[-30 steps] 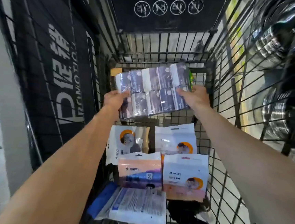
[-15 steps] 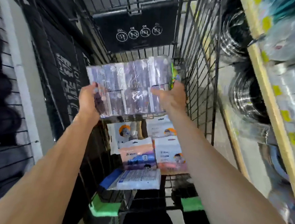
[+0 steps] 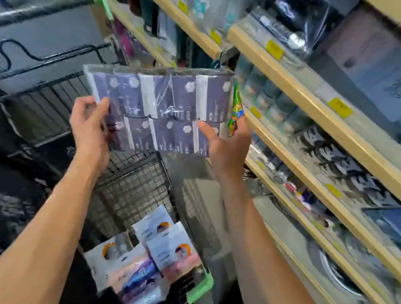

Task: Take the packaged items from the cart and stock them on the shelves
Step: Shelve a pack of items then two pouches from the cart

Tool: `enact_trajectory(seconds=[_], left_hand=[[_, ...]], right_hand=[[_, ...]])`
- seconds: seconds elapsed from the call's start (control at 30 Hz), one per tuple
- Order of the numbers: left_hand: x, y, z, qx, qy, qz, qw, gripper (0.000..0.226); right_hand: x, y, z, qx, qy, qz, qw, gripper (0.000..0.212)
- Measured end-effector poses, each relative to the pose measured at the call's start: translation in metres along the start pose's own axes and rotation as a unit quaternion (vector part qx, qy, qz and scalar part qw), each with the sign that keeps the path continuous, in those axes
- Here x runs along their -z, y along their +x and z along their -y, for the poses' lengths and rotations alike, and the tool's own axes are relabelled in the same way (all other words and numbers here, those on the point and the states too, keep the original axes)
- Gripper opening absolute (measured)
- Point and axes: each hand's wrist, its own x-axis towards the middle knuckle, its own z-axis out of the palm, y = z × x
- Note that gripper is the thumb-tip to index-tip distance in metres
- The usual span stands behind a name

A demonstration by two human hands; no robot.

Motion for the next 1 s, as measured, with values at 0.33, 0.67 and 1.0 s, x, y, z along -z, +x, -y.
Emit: enact_trajectory(seconds=[0.33,0.67,1.0], left_hand=[[-0.243,-0.018,-0.028,-0.057,0.045,0.269,0.96,0.019],[-0.38,-0.048,-0.049,-0.063,0.05,0.36,0.929,0.02],[-0.437,-0.053,-0.038,-0.037,0.08,0.341,0.936,0.018]], right_hand=[[0.174,0.08,-0.008,-0.021,0.0,-0.24,0.971,0.07],[0.283,0.154,0.005,-0.096,-0.025,-0.335,0.937,0.044],[0.289,0.171,-0.013,-0.154,-0.105,-0.381,0.905,0.019]])
